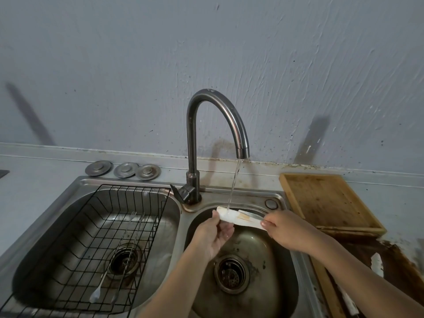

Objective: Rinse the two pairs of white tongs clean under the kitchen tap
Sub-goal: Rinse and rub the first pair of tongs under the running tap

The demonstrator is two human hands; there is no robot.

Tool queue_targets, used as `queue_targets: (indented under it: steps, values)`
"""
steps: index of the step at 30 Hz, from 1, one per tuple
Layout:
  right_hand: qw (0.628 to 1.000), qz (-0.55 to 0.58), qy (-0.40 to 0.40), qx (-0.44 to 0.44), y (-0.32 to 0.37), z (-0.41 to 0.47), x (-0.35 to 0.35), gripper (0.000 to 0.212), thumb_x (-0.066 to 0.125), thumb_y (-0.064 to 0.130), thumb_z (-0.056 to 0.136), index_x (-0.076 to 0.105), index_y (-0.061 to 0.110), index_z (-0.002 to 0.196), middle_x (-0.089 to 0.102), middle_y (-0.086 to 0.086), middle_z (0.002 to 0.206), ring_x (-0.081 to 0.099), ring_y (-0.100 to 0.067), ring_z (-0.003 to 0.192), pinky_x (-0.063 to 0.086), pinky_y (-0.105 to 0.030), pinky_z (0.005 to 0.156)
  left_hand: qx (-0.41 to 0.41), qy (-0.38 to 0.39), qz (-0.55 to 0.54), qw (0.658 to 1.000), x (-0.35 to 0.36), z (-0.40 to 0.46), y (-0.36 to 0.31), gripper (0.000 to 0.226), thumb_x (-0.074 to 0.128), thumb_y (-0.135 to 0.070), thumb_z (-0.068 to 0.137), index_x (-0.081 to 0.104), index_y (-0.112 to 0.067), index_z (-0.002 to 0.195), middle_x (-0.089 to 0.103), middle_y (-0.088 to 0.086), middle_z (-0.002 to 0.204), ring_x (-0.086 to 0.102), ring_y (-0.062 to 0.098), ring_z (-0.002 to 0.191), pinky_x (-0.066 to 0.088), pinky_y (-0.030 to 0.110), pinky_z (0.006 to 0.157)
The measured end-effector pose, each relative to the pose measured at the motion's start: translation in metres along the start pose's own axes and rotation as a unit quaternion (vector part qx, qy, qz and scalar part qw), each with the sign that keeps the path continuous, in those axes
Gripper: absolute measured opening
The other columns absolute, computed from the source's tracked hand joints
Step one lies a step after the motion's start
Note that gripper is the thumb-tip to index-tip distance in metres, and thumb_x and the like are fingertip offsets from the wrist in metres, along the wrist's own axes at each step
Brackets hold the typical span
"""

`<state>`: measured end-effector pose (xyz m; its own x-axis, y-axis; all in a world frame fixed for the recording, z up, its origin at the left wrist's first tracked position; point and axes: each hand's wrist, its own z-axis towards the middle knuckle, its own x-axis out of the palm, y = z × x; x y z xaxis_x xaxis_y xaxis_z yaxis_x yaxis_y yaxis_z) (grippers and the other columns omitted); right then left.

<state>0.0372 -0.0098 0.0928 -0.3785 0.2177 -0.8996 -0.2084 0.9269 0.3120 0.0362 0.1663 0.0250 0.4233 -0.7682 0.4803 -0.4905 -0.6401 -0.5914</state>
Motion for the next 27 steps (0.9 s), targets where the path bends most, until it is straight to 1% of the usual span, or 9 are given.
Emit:
queue_targets:
  steps: [2, 5, 7, 10, 12, 16, 20, 24, 27]
  values:
    - [1.0, -0.005, 0.002, 0.0, -0.001, -0.001, -0.001, 0.035, 0.036, 0.031, 0.099, 0.045, 0.028, 0.065, 0.052, 0.004, 0.068, 0.049, -0.01, 0.061, 0.042, -0.027, 0.064, 0.0, 0.011, 0.043, 0.999, 0.0, -0.001, 0.0, 0.029, 0.054, -0.026, 0.092, 0.062, 0.0, 0.098, 0.068, 0.006, 0.057, 0.065, 0.013, 0.059, 0.055, 0.024, 0.052]
    - [0.999, -0.041, -0.003, -0.01, 0.002, -0.001, 0.0, 0.036, 0.036, 0.031, 0.099, 0.04, 0.03, 0.063, 0.048, 0.006, 0.065, 0.046, -0.008, 0.057, 0.036, -0.025, 0.056, -0.005, 0.039, 0.106, 0.994, 0.003, -0.003, 0.003, 0.03, 0.068, -0.02, 0.082, 0.062, 0.002, 0.103, 0.072, 0.013, 0.086, 0.068, 0.015, 0.072, 0.056, 0.022, 0.055]
    - [0.998, -0.06, -0.007, -0.018, 0.004, -0.002, 0.001, 0.036, 0.035, 0.032, 0.099, 0.038, 0.031, 0.063, 0.048, 0.007, 0.066, 0.046, -0.008, 0.057, 0.039, -0.025, 0.057, 0.009, 0.026, 0.123, 0.992, 0.004, -0.001, 0.001, 0.032, 0.064, -0.028, 0.085, 0.06, 0.0, 0.101, 0.071, 0.017, 0.092, 0.07, 0.018, 0.071, 0.058, 0.024, 0.056]
    - [0.998, -0.059, -0.014, -0.024, 0.004, -0.003, 0.001, 0.035, 0.034, 0.033, 0.099, 0.038, 0.033, 0.064, 0.053, 0.006, 0.07, 0.053, -0.01, 0.064, 0.044, -0.026, 0.062, 0.043, -0.032, 0.127, 0.99, 0.0, 0.007, -0.002, 0.038, 0.041, -0.04, 0.096, 0.058, -0.006, 0.089, 0.073, 0.015, 0.071, 0.07, 0.02, 0.061, 0.058, 0.027, 0.055]
    - [0.998, -0.061, -0.015, -0.021, 0.004, -0.002, 0.0, 0.035, 0.034, 0.033, 0.099, 0.038, 0.032, 0.064, 0.054, 0.005, 0.071, 0.056, -0.012, 0.067, 0.044, -0.027, 0.063, 0.058, -0.038, 0.142, 0.987, -0.002, 0.009, -0.003, 0.038, 0.04, -0.036, 0.098, 0.061, -0.004, 0.091, 0.07, 0.01, 0.06, 0.067, 0.016, 0.055, 0.054, 0.023, 0.049]
    - [0.998, -0.057, -0.018, -0.017, 0.004, 0.002, 0.001, 0.036, 0.034, 0.033, 0.099, 0.038, 0.031, 0.063, 0.049, 0.006, 0.067, 0.048, -0.008, 0.06, 0.041, -0.026, 0.06, 0.063, 0.001, 0.154, 0.986, -0.003, 0.007, -0.003, 0.032, 0.056, -0.027, 0.091, 0.06, 0.002, 0.105, 0.071, 0.014, 0.075, 0.069, 0.013, 0.054, 0.053, 0.022, 0.049]
    - [0.998, -0.063, -0.022, -0.016, 0.005, 0.002, 0.003, 0.035, 0.033, 0.034, 0.099, 0.039, 0.031, 0.065, 0.048, 0.008, 0.068, 0.048, -0.007, 0.062, 0.044, -0.027, 0.066, 0.079, -0.021, 0.207, 0.975, 0.001, 0.004, -0.004, 0.039, 0.063, -0.039, 0.084, 0.061, -0.004, 0.102, 0.073, 0.016, 0.091, 0.069, 0.013, 0.059, 0.05, 0.019, 0.044]
    - [0.994, -0.092, -0.055, -0.017, 0.011, 0.004, 0.008, 0.03, 0.031, 0.036, 0.099, 0.055, 0.022, 0.089, 0.061, 0.001, 0.085, 0.058, -0.012, 0.074, 0.052, -0.032, 0.073, 0.122, -0.011, 0.163, 0.979, 0.01, 0.003, 0.008, 0.036, 0.063, -0.023, 0.087, 0.053, -0.003, 0.114, 0.07, 0.02, 0.096, 0.069, 0.017, 0.065, 0.052, 0.021, 0.048]
    - [0.993, -0.093, -0.066, -0.024, 0.014, 0.008, 0.011, 0.031, 0.031, 0.036, 0.099, 0.057, 0.02, 0.093, 0.062, 0.0, 0.086, 0.059, -0.013, 0.075, 0.05, -0.03, 0.07, 0.142, -0.016, 0.173, 0.974, 0.011, 0.002, 0.012, 0.061, 0.079, -0.013, 0.071, 0.044, -0.01, 0.121, 0.066, 0.018, 0.105, 0.07, 0.023, 0.082, 0.053, 0.023, 0.054]
